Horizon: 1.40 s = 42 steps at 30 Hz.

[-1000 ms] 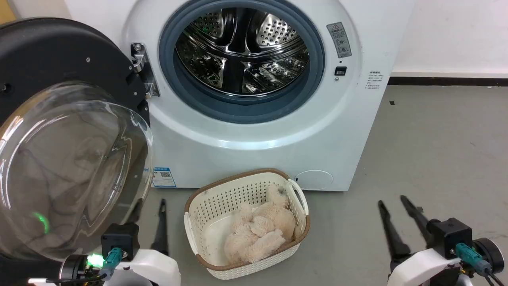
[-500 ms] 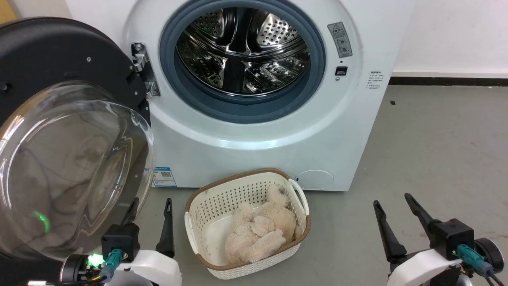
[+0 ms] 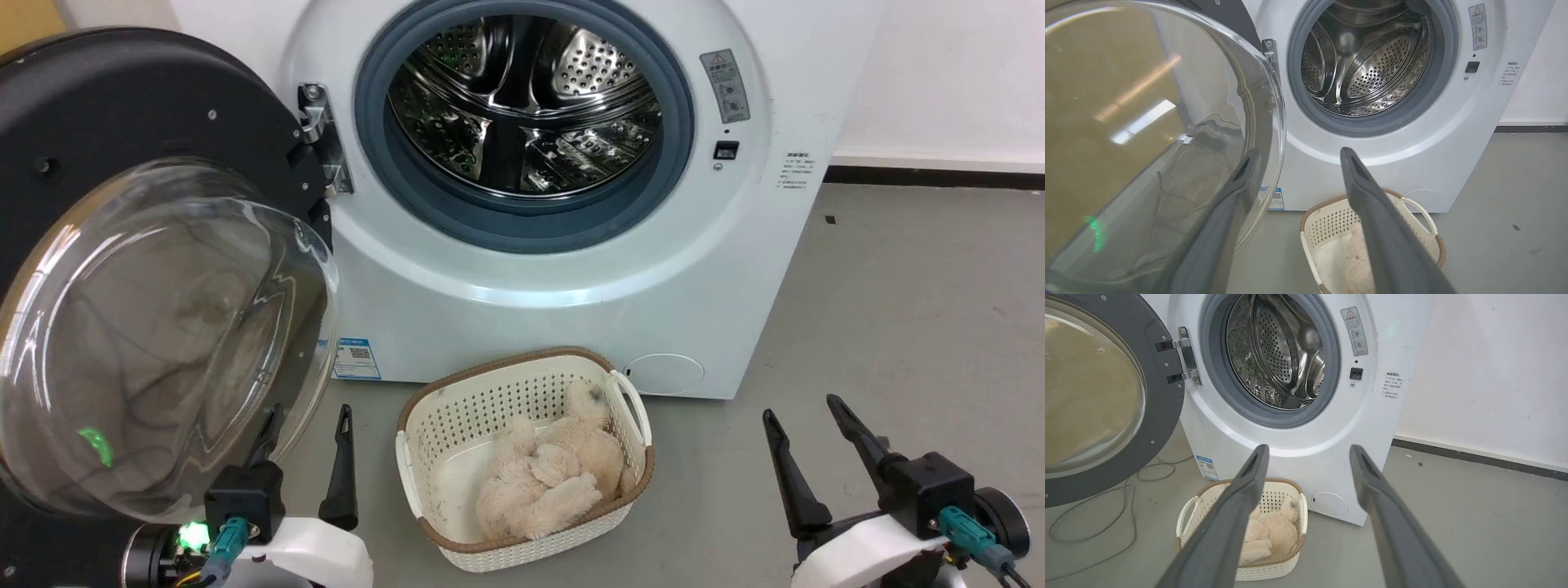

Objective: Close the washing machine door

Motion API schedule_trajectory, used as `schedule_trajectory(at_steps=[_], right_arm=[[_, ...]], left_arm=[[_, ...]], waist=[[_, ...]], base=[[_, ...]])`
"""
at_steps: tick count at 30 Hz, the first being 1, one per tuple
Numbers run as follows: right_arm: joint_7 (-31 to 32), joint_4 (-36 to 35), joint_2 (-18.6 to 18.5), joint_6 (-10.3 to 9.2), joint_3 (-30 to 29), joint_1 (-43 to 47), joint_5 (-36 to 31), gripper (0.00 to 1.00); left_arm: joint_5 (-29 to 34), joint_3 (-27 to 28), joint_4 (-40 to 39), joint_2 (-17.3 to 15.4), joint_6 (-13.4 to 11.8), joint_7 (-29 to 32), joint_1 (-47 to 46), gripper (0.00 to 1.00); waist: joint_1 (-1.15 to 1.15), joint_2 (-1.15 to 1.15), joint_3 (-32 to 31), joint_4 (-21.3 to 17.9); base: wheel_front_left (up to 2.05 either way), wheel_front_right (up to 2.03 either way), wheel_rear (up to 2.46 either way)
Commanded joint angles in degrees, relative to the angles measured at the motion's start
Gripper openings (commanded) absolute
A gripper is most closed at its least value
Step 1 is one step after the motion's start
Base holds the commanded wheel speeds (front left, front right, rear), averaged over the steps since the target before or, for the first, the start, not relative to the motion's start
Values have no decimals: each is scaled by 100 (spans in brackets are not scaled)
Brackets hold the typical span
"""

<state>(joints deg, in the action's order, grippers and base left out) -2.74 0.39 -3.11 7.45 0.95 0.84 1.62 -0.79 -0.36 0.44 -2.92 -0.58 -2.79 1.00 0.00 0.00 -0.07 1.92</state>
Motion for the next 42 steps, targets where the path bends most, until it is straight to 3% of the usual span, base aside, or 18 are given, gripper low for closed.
schedule_trajectory(at_steps=[1, 42], right_arm=[[-68, 0, 5, 1, 25, 19, 48, 100], [-558, 131, 13, 2, 446, 47, 272, 100]], left_arm=[[-54, 8, 5, 1, -20, -62, 58, 100], [-120, 176, -3, 2, 22, -553, 231, 100]], waist=[[0, 0, -3, 33], [0, 0, -148, 1275]], base=[[0, 0, 0], [0, 0, 0]])
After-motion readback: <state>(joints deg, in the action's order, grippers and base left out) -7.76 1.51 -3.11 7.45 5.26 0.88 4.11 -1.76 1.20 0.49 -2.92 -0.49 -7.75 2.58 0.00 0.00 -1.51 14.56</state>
